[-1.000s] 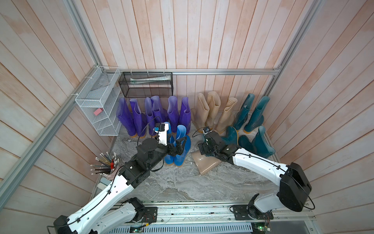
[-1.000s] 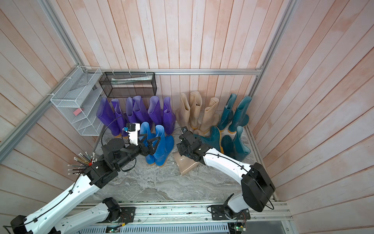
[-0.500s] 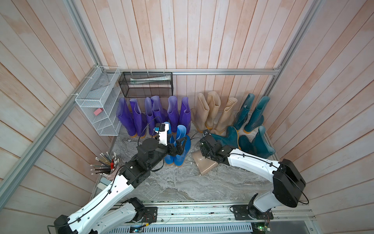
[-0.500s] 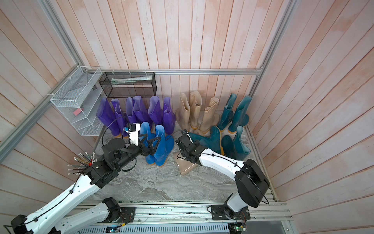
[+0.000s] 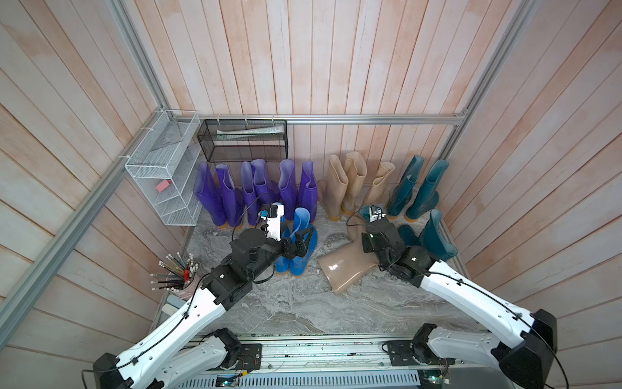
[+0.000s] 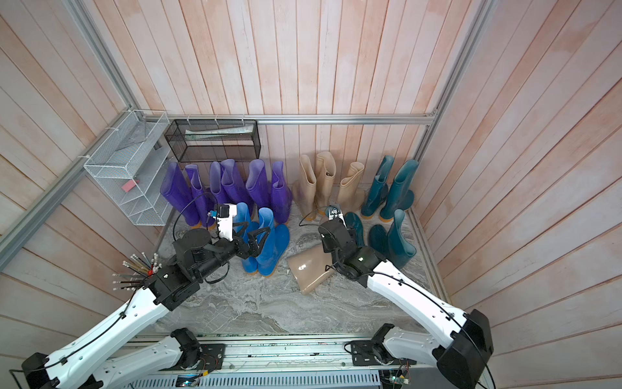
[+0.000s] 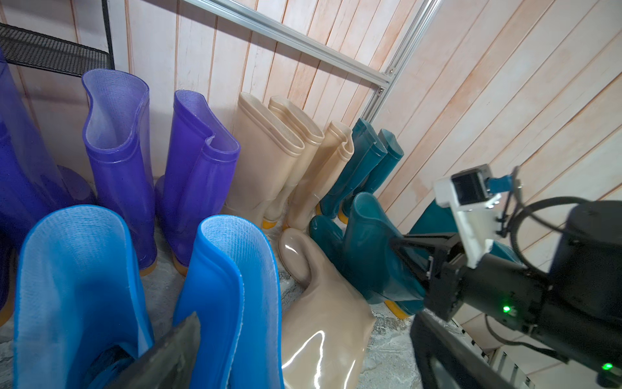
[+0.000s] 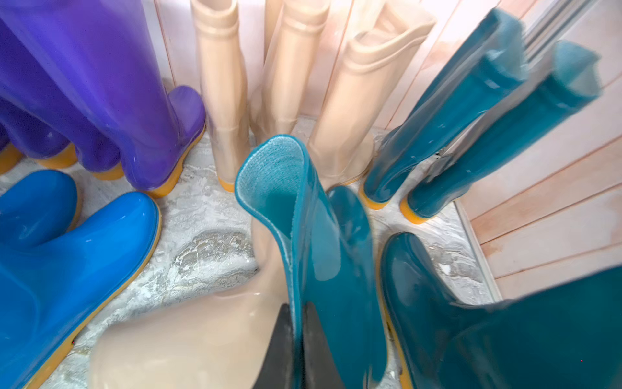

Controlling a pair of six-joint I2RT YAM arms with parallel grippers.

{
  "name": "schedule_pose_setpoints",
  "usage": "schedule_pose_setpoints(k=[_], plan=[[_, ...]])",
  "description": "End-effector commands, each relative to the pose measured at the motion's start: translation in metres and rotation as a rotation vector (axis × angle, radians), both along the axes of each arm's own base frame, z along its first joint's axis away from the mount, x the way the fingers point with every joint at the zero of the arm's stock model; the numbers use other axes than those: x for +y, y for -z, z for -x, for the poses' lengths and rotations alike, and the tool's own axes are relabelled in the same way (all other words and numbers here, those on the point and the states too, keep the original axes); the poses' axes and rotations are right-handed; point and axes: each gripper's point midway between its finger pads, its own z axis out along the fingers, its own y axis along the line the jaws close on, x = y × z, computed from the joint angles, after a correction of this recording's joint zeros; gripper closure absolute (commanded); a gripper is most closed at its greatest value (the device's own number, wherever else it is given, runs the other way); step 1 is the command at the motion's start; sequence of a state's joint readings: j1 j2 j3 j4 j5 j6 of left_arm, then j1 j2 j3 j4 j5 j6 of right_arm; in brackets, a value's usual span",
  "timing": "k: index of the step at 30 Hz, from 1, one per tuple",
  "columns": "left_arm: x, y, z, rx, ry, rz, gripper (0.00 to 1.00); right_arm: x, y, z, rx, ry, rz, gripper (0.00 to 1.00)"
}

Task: Match and arrange rain boots in pairs
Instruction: Pair a pair of rain boots at the center of the board.

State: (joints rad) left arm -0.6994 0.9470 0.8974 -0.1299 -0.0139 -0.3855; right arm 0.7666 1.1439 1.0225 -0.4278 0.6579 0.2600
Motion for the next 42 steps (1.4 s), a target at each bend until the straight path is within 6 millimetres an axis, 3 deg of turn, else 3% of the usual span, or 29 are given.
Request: schedule_pose_setpoints(k=[1, 7, 15, 21, 27, 32, 37, 42], plan=[[-0.01, -0.003, 0.001, -0.009, 0.055, 0.021, 0.02, -0.008, -0.032, 0.004, -0.042, 0.012, 0.006, 1.0], [-0.034, -0.003, 0.013, 0.025, 0.188, 0.027, 0.09, -0.036, -0.049, 0.011, -0.061, 0.06, -0.002, 1.0], [-0.067, -0.013, 0.033, -0.008, 0.298, -0.02, 0.14, -0.053, -0.075, 0.023, -0.101, 0.077, -0.112, 1.0], [-0.07, -0.017, 0.032, -0.022, 0.291, -0.033, 0.19, -0.07, -0.085, 0.036, -0.104, 0.125, -0.121, 1.0], [-0.072, -0.019, 0.032, -0.025, 0.303, -0.028, 0.28, -0.066, -0.057, 0.049, -0.031, 0.109, -0.214, 1.0], [-0.076, -0.015, 0.032, -0.013, 0.316, -0.027, 0.31, -0.079, -0.036, 0.056, -0.042, 0.165, -0.261, 1.0], [-0.077, -0.014, 0.032, -0.009, 0.318, -0.021, 0.3, -0.101, -0.005, 0.05, -0.016, 0.248, -0.22, 1.0], [-0.078, -0.014, 0.03, -0.006, 0.312, -0.018, 0.3, -0.124, -0.008, 0.043, -0.087, 0.31, -0.258, 1.0]])
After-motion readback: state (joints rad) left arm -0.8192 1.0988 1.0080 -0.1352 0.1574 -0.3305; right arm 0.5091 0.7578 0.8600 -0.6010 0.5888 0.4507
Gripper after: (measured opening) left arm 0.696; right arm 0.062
